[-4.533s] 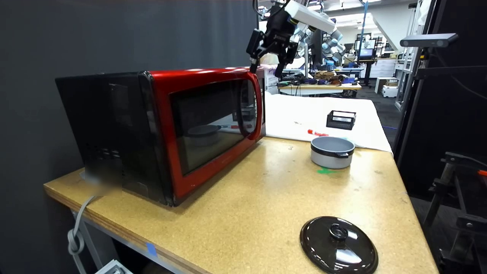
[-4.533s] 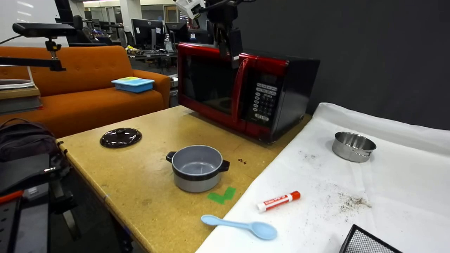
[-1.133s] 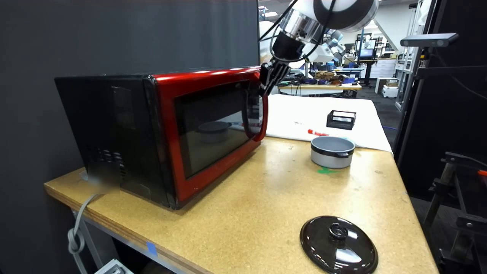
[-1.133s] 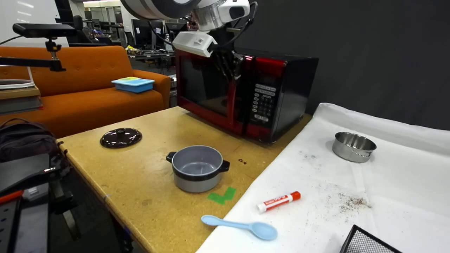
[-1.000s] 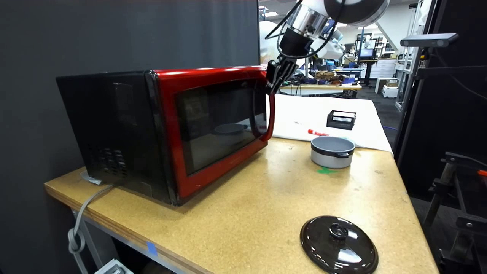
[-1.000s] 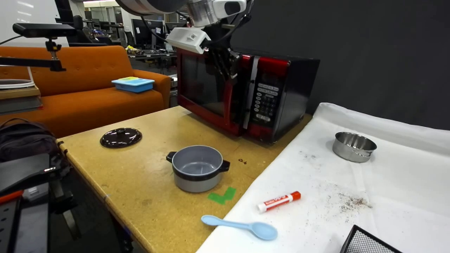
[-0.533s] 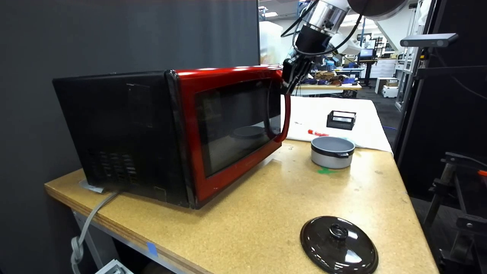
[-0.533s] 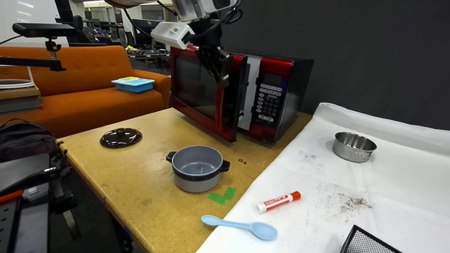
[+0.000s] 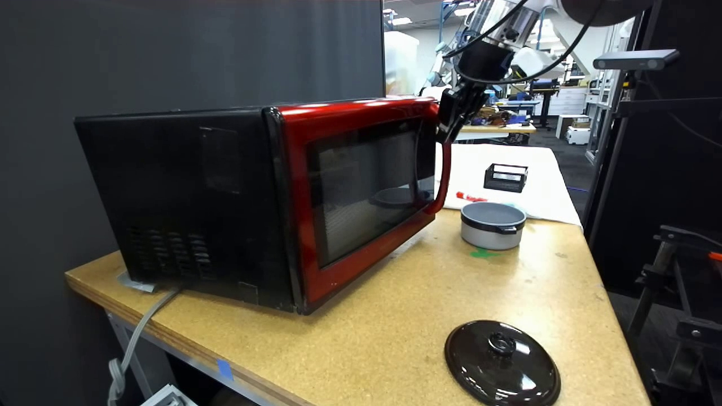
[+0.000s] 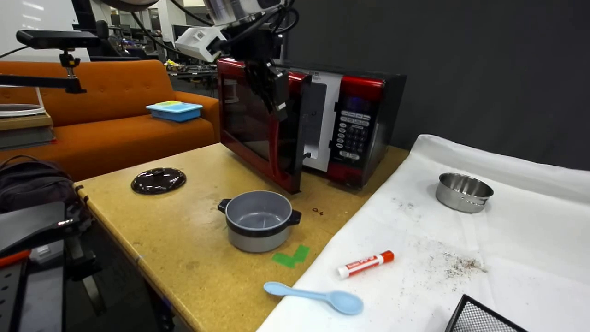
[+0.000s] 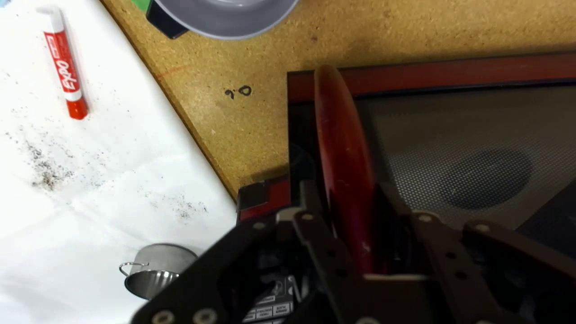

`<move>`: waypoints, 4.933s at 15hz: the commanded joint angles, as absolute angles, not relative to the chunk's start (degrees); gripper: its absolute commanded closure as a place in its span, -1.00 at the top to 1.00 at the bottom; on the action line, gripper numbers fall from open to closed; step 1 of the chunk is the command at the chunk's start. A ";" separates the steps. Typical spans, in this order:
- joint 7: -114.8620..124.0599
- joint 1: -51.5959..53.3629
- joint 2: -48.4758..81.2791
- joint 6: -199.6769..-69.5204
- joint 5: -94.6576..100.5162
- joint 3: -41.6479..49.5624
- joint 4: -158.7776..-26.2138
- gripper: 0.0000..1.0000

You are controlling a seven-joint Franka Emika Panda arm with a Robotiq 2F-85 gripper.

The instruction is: Pick the marker from the bowl and put it on the table, then open the microwave and pick the black object and put it in

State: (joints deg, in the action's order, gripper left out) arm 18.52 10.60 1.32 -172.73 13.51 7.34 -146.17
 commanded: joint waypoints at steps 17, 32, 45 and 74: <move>-3.57 -3.07 -8.86 -131.45 3.20 6.68 -138.55 1.00; 7.00 1.12 9.34 -118.79 2.08 0.01 -104.28 0.47; 8.69 4.10 24.56 -117.29 3.07 -0.22 -92.48 -1.00; 2.28 1.21 -9.98 -129.71 4.34 0.35 -141.99 -1.00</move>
